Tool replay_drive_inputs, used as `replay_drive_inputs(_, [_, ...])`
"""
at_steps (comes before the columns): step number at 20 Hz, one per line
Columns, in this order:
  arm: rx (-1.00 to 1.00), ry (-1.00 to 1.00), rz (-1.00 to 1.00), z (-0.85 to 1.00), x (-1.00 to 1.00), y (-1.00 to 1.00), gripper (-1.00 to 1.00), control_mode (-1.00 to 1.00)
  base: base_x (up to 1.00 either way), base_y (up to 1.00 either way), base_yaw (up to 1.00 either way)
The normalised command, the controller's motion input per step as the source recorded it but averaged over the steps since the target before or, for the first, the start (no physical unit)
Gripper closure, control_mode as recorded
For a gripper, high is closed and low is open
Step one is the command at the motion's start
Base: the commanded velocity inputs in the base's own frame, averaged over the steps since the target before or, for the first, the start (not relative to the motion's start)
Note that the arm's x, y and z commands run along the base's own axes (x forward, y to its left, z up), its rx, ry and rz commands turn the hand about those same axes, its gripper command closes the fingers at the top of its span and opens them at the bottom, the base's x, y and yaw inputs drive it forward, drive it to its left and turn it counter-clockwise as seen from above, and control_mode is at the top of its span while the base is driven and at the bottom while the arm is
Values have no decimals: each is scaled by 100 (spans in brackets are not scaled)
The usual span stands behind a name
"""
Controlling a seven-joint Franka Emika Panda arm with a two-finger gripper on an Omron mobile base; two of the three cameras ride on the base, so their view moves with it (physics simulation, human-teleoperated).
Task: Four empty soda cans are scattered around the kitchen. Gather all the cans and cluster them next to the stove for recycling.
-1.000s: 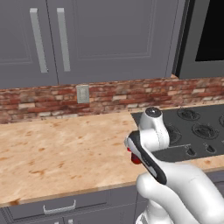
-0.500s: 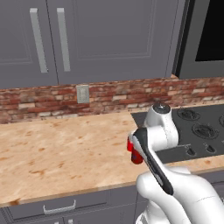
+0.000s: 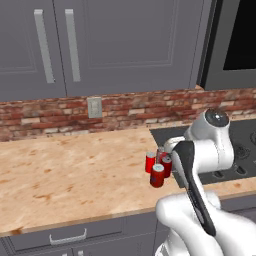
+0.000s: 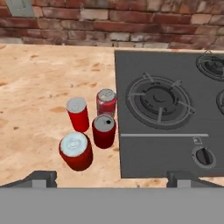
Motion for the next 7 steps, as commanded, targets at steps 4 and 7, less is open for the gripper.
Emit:
replay_drive_inputs(4, [16,-10,0,48,-31,-81,-100,-100,0,0,0])
replay_drive_inputs(7, [18,-11,0,29,-37,-80,-100,-100,0,0,0])
